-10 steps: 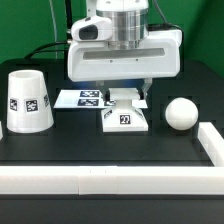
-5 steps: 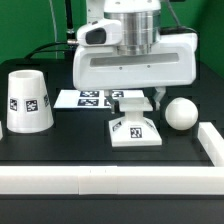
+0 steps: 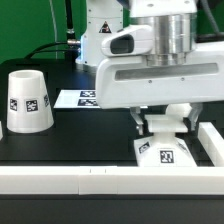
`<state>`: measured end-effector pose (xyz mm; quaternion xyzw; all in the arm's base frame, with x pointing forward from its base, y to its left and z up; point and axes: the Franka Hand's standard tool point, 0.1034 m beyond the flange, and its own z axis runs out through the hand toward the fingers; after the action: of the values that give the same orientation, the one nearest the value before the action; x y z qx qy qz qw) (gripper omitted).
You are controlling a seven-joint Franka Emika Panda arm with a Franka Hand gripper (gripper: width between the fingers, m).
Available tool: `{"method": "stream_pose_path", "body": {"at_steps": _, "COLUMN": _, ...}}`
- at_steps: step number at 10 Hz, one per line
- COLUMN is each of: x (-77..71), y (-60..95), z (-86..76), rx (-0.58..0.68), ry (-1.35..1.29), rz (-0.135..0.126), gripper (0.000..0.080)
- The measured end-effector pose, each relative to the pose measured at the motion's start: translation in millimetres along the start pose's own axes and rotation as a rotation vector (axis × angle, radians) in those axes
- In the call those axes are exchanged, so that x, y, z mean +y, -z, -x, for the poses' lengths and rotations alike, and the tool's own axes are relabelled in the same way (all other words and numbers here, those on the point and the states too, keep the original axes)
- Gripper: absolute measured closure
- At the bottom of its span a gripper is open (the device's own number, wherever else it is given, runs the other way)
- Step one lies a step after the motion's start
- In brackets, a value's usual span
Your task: Assemble lamp
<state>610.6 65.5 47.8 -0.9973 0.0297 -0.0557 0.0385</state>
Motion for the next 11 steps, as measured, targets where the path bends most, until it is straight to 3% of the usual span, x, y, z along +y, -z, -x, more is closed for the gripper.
{"method": "stream_pose_path", "body": {"at_steps": 4, "x": -22.6, "y": -3.1, "z": -23.0, "rx": 0.006, "ry": -0.037, "rz": -0.009, "gripper": 0.0264}}
{"method": "stream_pose_path", "body": {"at_steps": 8, "x": -22.9, "y": -3.5, "z": -24.7, "rx": -0.012, "ry": -0.032, "rz": -0.005, "gripper": 0.0264}}
{"method": "stream_pose_path", "body": {"at_steps": 10, "x": -23.1, "y": -3.7, "z": -24.3, "rx": -0.012, "ry": -0.032, "rz": -0.005, "gripper": 0.0218}}
{"method": "stream_pose_path", "body": {"at_steps": 11, "x": -23.1, "y": -3.8, "z": -24.3, "rx": -0.013, "ry": -0.031, "rz": -0.005, "gripper": 0.0119}}
